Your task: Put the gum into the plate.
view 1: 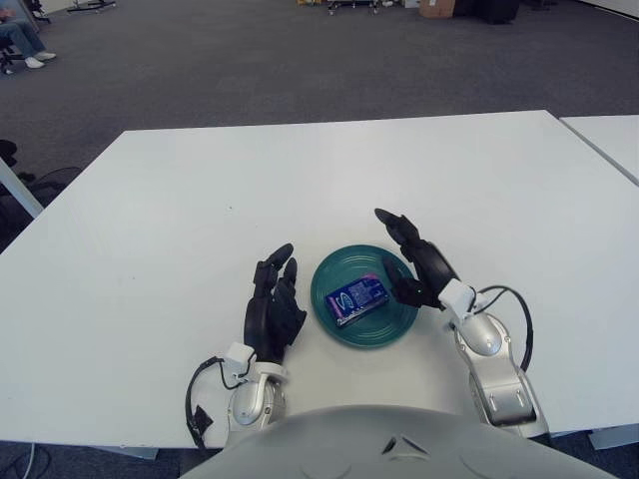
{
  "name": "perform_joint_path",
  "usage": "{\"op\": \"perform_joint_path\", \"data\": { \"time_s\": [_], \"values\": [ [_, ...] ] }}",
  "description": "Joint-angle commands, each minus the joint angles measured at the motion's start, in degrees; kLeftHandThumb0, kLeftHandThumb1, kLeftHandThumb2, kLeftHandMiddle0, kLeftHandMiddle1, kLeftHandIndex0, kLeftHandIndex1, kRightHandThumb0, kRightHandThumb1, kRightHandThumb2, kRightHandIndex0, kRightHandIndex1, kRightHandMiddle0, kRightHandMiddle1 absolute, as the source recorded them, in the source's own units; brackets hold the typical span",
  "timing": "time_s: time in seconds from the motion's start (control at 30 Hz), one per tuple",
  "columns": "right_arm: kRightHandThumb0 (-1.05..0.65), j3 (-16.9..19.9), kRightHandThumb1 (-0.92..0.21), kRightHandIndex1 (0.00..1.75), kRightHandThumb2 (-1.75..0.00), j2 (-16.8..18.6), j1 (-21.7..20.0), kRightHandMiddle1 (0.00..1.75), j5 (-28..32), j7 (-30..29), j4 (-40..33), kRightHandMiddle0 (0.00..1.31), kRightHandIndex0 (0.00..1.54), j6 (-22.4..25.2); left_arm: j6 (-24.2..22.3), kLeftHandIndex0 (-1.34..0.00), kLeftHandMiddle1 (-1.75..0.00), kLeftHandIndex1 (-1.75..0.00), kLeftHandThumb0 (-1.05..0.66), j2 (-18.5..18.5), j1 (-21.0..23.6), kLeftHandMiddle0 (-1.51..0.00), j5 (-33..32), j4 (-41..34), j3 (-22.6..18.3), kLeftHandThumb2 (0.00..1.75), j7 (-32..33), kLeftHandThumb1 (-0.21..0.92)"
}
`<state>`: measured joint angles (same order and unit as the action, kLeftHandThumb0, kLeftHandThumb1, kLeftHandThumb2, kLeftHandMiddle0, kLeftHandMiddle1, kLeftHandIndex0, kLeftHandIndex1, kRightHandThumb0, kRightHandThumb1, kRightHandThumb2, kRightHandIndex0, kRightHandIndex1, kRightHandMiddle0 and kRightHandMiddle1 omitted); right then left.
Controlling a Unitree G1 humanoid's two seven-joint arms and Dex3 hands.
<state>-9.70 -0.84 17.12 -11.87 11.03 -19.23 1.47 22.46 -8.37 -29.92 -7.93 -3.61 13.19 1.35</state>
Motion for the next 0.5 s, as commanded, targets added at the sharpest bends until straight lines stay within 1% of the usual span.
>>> {"op": "perform_joint_path", "data": {
  "time_s": [0.0, 0.1, 0.17, 0.3, 0.47],
  "values": [
    [-0.97, 1.9, -0.92, 0.01, -0.9, 2.8, 0.7, 0.27, 3.6, -3.5, 0.9, 0.0, 0.14, -0.7, -1.6, -0.21, -0.01, -1.02, -1.05, -1.0, -0.7, -0.32, 0.5, -0.9, 0.3, 0.9, 0.6, 0.92],
    [-0.93, 4.0, -0.92, 0.01, -0.92, 4.9, 1.2, 0.25, 6.3, -6.2, 2.0, 0.0, 0.14, -1.3, -2.5, -0.13, 0.0, -0.97, -1.05, -0.6, -1.1, -0.28, -0.1, -1.8, 0.4, 0.93, 0.2, 0.92],
    [-0.91, 4.8, -0.92, 0.01, -0.93, 5.3, 1.2, 0.24, 7.5, -7.1, 2.9, 0.0, 0.14, -2.0, -2.8, -0.08, 0.0, -0.94, -1.05, -0.4, -1.3, -0.25, -0.3, -2.1, 0.3, 0.94, 0.0, 0.92],
    [-0.88, 5.7, -0.92, 0.01, -0.96, 5.2, 1.2, 0.25, 8.2, -8.4, 4.0, 0.0, 0.15, -3.0, -3.0, -0.02, 0.0, -0.86, -1.05, -0.1, -1.4, -0.21, -0.8, -2.5, 0.0, 0.96, -0.5, 0.92],
    [-0.85, 6.5, -0.92, 0.02, -0.99, 4.3, 1.1, 0.28, 8.0, -9.2, 4.3, 0.0, 0.17, -3.4, -2.9, 0.0, 0.0, -0.76, -1.05, 0.3, -1.4, -0.2, -1.4, -2.4, -0.4, 0.97, -1.3, 0.92]
  ]
}}
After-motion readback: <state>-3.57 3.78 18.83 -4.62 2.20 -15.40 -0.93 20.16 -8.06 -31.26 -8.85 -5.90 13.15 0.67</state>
